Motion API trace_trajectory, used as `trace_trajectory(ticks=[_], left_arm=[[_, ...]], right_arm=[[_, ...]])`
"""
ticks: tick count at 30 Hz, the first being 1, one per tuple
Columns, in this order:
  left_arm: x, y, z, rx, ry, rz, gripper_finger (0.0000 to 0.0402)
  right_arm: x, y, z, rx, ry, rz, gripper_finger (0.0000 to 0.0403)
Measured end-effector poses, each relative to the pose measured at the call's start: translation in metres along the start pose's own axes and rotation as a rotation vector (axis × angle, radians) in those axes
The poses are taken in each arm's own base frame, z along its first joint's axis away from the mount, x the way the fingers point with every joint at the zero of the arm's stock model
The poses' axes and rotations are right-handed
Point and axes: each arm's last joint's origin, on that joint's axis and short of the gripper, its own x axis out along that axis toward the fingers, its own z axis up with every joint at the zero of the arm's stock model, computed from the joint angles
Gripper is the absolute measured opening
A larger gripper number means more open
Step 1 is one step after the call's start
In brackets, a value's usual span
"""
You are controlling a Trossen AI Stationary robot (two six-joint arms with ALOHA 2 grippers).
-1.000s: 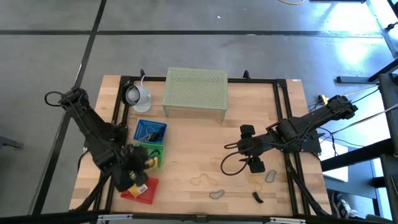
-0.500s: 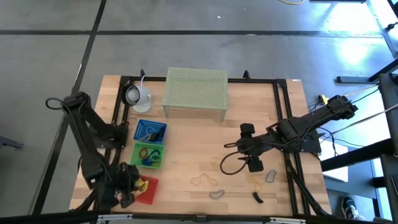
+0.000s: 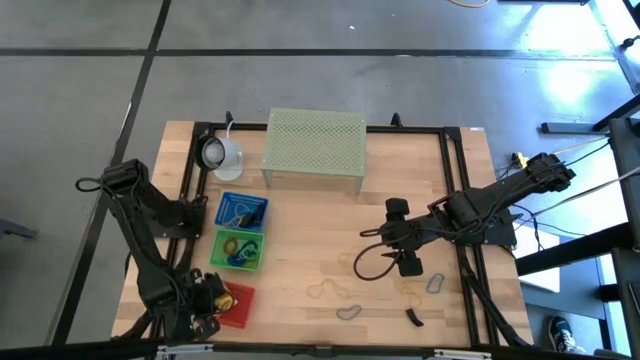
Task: Pick & Place Office Desk Supplies
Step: Put the yellow crayon box into the red bin, then put the yellow rubber band into the blue bin
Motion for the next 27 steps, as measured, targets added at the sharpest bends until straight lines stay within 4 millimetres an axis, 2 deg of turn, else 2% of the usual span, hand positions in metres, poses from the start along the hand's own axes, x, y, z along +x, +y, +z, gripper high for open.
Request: trace_trajectory(ticks=[7, 15, 22, 27], left_arm=[[0.001, 0.002, 0.003, -0.059, -0.013, 0.021, 0.0076], [-0.003, 0.017, 0.019, -0.027, -0.044, 0.169, 0.0115], [-0.003, 0.017, 0.025, -0.031, 0.077, 0.184, 0.0125], [-0.001, 0.016, 0.032, -0.044, 0.079, 0.187, 0.0121]], right_arm=[[0.0, 0.0, 0.0, 0.0, 0.0, 0.0, 0.0274], [0.0, 0.0, 0.0, 0.001, 0.004, 0.015, 0.0274], [0.0, 0.002, 0.0, 0.013, 0.02, 0.074, 0.0274], [0.0, 0.002, 0.001, 0.015, 0.009, 0.078, 0.0274]])
